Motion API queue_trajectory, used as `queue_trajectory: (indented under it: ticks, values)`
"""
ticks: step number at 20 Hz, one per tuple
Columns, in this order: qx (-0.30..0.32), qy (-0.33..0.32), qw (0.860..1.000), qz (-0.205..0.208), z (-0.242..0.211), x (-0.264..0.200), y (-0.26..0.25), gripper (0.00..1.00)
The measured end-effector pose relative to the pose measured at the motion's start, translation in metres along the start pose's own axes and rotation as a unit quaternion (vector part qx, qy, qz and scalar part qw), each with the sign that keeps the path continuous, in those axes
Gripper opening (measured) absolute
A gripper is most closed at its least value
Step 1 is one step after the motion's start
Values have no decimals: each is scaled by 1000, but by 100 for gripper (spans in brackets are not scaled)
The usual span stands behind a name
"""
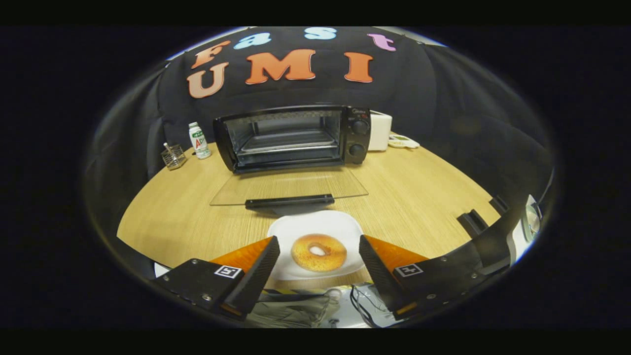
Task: Open the toaster oven, put the food inside, and close the toaster oven door.
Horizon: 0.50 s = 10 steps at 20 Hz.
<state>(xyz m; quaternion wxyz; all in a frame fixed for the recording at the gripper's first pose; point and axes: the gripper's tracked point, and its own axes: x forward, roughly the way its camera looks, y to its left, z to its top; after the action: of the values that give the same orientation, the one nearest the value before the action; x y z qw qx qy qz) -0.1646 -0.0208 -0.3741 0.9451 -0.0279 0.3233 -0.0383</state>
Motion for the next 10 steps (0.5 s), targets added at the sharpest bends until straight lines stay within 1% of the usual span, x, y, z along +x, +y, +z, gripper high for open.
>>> queue_trajectory:
  ticks: [6,10]
  values:
    - [5,30,1000,2,-27,7,0,92]
    - [9,42,999,2,-34,12,0,85]
